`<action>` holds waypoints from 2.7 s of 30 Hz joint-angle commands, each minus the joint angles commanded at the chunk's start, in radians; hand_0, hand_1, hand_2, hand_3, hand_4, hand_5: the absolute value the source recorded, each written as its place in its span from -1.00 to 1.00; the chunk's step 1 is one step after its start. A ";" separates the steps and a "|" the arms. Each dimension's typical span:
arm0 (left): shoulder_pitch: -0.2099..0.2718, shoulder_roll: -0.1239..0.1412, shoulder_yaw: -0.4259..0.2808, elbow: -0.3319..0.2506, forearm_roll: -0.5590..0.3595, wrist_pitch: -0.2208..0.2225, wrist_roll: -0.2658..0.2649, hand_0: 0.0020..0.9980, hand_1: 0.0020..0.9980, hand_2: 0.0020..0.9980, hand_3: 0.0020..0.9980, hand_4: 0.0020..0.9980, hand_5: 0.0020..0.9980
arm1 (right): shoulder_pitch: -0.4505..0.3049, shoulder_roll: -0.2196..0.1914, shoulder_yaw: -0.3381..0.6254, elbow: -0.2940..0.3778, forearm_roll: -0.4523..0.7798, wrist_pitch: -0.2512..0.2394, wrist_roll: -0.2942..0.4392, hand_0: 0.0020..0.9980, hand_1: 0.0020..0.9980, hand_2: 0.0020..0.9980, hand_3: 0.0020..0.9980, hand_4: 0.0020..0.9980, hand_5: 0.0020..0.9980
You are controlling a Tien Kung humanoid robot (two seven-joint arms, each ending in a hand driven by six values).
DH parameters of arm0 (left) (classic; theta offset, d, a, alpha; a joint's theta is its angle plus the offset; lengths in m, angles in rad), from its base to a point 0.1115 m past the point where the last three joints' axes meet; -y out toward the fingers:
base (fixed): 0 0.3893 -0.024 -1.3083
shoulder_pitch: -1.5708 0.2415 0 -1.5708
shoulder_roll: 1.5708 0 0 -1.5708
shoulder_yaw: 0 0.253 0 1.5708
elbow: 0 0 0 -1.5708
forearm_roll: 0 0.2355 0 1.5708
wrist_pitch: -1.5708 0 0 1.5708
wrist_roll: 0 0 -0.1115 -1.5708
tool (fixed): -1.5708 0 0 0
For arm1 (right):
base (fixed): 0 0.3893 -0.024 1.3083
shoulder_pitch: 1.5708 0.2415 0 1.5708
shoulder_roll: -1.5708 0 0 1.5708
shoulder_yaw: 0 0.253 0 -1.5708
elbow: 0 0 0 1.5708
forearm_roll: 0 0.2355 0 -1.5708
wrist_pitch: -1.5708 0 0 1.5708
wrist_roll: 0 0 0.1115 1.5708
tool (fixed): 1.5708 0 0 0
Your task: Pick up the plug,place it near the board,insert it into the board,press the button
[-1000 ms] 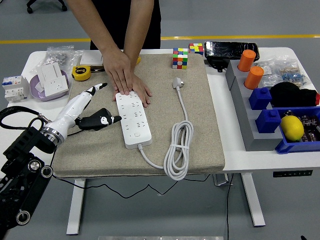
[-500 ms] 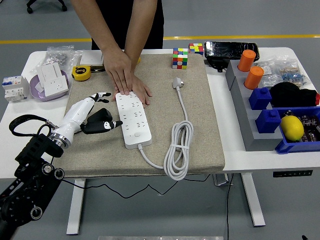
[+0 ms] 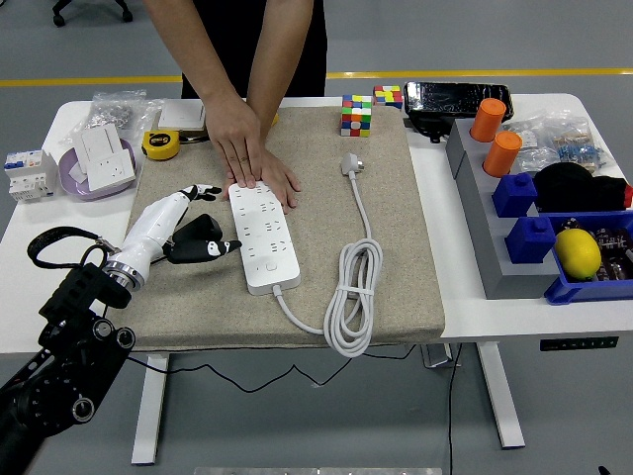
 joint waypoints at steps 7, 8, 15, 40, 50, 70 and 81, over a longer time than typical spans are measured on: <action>-0.023 -0.003 -0.011 0.071 0.028 -0.009 0.003 0.87 1.00 0.97 0.87 1.00 -0.23 | 0.002 -0.001 -0.002 0.000 0.005 0.000 0.002 0.90 0.82 0.71 0.78 1.00 1.00; -0.027 -0.004 -0.013 0.081 0.032 -0.008 0.003 0.87 1.00 0.97 0.87 1.00 -0.23 | 0.003 -0.001 -0.002 0.000 0.006 0.000 0.002 0.90 0.82 0.71 0.78 1.00 1.00; -0.046 -0.010 -0.024 0.153 0.063 0.007 0.000 0.91 0.97 0.88 0.86 1.00 -0.30 | 0.005 0.001 0.000 0.000 0.006 0.000 0.001 0.90 0.82 0.71 0.78 1.00 1.00; -0.061 -0.021 -0.050 0.198 0.148 0.095 0.014 0.41 0.36 0.10 0.14 0.83 -0.21 | 0.007 0.001 0.003 0.000 0.004 -0.001 0.001 0.90 0.82 0.70 0.78 1.00 1.00; -0.067 -0.024 -0.048 0.205 0.148 0.097 0.019 0.36 0.32 -0.03 -0.06 0.65 -0.23 | 0.006 -0.003 -0.001 0.000 0.004 -0.001 0.000 0.90 0.82 0.70 0.78 1.00 1.00; -0.062 -0.014 -0.032 0.183 0.148 0.096 0.023 0.08 -0.10 -0.29 -0.25 -0.12 -0.73 | 0.005 -0.005 0.004 0.000 0.005 -0.003 0.000 0.90 0.82 0.71 0.78 1.00 1.00; -0.057 0.040 0.035 0.065 -0.015 0.072 0.015 0.05 -0.13 -0.32 -0.28 -0.11 -0.75 | 0.005 -0.001 0.009 0.000 0.005 -0.004 0.002 0.90 0.82 0.71 0.78 1.00 1.00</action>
